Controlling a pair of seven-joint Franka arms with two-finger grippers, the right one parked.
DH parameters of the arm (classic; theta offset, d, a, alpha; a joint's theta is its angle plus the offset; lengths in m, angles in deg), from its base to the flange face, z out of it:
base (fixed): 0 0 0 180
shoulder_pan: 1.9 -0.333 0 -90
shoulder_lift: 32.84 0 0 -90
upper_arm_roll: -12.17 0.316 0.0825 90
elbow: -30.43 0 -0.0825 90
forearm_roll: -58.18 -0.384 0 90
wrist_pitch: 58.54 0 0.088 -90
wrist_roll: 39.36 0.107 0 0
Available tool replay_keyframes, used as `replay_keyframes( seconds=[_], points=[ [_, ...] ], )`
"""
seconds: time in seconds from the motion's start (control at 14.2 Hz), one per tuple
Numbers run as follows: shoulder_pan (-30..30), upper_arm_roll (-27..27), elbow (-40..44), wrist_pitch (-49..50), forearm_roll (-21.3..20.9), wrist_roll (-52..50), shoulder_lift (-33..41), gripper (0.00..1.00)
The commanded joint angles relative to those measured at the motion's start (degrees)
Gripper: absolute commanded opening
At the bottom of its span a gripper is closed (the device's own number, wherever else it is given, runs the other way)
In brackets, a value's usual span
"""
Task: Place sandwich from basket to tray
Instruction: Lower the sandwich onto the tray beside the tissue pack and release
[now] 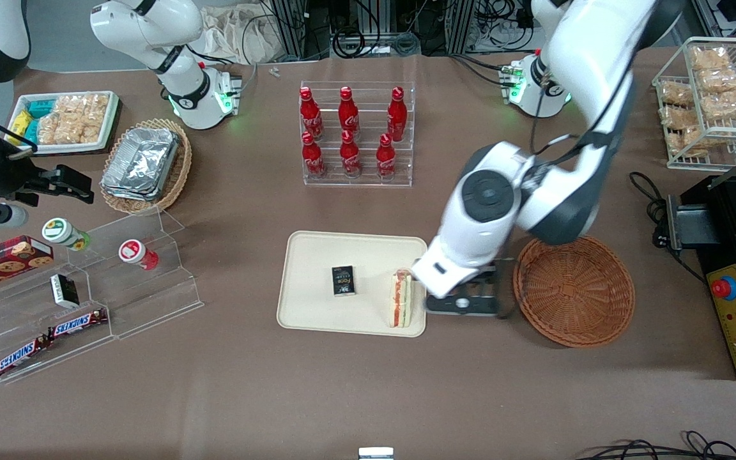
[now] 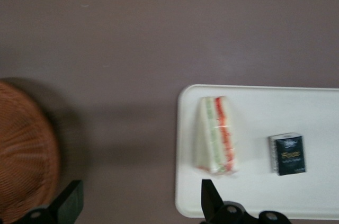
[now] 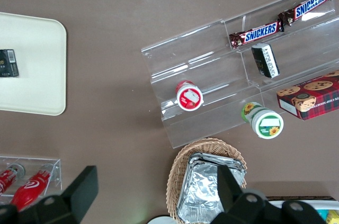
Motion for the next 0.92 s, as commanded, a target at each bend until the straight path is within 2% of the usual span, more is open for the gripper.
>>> replay_keyframes(
  seconds=[0.0, 0.07, 0.21, 0.35, 0.56, 0.85],
  points=[
    [-5.7, -0.5, -19.1, -2.4, 0.0, 0.3, 15.8, 1.00],
    [-6.4, -0.5, -22.9, -2.9, 1.1, 2.4, 19.9, 1.00],
    [-10.4, -0.1, -26.9, -2.3, 6.7, 8.7, 26.2, 1.00],
    [-15.2, 0.0, -26.7, 1.4, 9.9, 16.4, 29.2, 1.00],
    [-21.9, 0.1, -18.8, 10.5, 11.7, 22.9, 28.1, 1.00],
    [-26.0, 0.2, -14.1, 11.7, 11.6, 29.5, 25.2, 1.00]
  ],
)
